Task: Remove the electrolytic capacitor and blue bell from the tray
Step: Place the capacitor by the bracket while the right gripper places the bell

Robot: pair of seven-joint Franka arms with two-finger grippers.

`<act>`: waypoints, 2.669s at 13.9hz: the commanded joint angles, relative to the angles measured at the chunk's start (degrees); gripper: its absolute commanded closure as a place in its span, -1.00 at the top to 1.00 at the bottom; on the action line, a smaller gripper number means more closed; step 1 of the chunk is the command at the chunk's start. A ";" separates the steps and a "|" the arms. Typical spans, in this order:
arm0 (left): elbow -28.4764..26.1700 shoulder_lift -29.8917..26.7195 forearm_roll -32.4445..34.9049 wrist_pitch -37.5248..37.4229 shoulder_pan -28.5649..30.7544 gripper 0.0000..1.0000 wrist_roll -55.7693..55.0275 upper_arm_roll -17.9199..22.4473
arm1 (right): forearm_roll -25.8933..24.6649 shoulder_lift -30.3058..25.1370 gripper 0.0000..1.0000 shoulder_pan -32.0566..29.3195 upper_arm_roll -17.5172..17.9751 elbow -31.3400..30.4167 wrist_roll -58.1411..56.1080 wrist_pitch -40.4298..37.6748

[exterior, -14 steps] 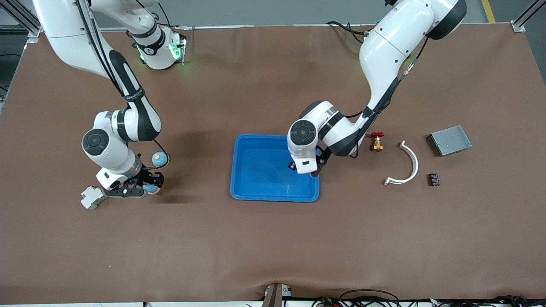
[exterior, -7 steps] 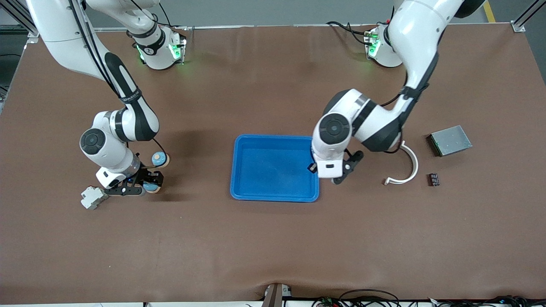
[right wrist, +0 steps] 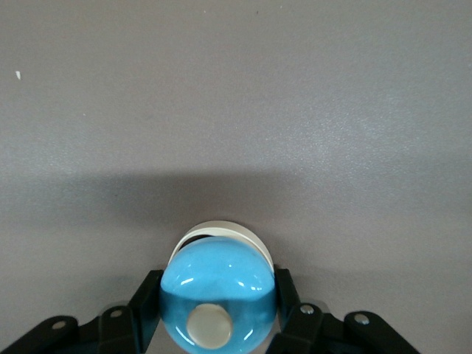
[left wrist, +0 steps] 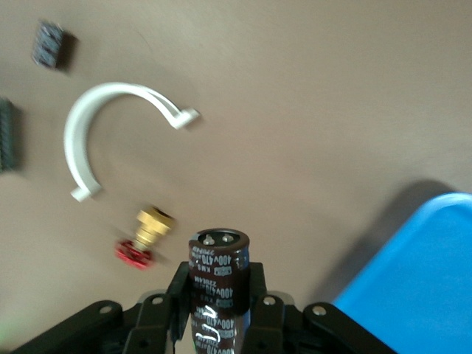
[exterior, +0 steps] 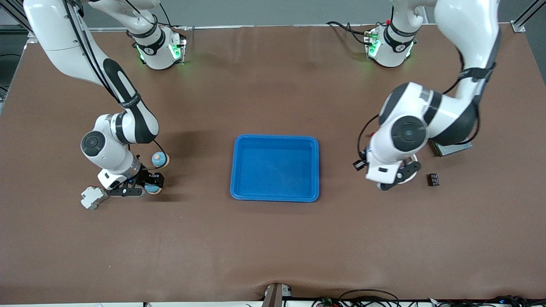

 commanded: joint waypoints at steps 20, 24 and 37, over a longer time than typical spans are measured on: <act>-31.98 -5.88 3.92 33.57 14.58 -1.00 37.01 -0.24 | 0.89 1.11 -1.00 -2.59 1.81 -0.23 -1.83 2.26; -31.01 -2.89 5.50 34.97 14.76 -1.00 37.01 0.11 | 0.89 1.19 -1.00 -2.59 1.90 -0.14 -1.83 2.26; -26.79 2.91 8.76 36.03 16.16 -1.00 36.30 0.64 | 1.42 0.50 1.00 -2.42 2.08 0.04 -1.30 1.38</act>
